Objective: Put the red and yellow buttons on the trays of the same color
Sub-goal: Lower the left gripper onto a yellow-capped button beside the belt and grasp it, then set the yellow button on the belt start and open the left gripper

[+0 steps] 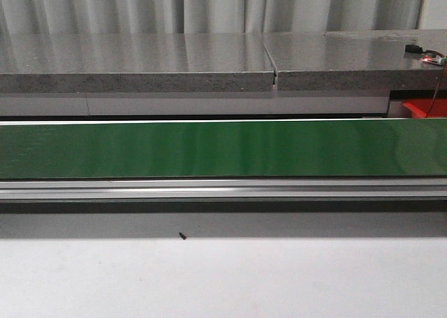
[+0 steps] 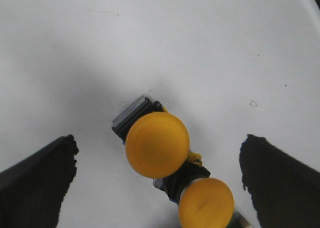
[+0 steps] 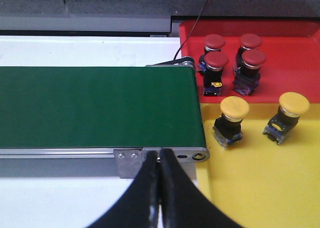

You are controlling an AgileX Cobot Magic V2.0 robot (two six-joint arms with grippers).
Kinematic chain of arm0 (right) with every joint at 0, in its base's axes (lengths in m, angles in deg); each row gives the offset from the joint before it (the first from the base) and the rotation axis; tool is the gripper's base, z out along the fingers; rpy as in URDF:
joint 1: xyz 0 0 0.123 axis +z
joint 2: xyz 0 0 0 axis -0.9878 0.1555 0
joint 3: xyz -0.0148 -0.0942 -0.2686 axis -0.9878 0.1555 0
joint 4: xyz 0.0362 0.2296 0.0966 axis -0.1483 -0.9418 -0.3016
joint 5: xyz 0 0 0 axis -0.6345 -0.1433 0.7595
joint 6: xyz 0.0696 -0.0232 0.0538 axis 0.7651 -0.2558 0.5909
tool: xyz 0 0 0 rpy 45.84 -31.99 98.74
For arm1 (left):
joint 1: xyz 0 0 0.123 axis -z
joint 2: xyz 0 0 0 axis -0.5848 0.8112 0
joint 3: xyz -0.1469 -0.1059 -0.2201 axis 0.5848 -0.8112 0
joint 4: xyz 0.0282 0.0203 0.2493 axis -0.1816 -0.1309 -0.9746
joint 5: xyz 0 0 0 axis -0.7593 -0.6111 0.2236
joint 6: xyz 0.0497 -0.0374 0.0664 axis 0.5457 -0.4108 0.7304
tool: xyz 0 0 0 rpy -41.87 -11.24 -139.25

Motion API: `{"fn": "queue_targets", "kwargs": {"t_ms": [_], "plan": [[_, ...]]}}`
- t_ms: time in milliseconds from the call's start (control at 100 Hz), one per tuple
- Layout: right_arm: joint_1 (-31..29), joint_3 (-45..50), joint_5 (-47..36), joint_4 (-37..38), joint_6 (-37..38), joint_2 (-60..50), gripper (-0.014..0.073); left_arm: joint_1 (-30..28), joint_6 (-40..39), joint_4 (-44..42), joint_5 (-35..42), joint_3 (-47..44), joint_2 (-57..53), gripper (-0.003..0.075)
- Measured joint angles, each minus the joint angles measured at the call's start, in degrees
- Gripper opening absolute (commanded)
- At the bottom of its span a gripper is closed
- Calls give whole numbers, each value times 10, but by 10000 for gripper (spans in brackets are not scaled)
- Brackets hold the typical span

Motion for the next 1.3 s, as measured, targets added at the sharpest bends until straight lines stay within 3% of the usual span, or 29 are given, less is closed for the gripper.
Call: {"fn": "queue_targets", "kwargs": {"t_ms": [350, 640, 780, 1300], "plan": [[0, 0, 0, 0, -1, 0, -58, 0, -2, 6, 12, 7, 42, 590], [0, 0, 0, 0, 0, 0, -58, 1, -2, 6, 18, 8, 42, 260], [0, 0, 0, 0, 0, 0, -58, 1, -2, 8, 15, 8, 42, 159], [0, 0, 0, 0, -1, 0, -58, -1, 49, 1, -37, 8, -14, 139]]}}
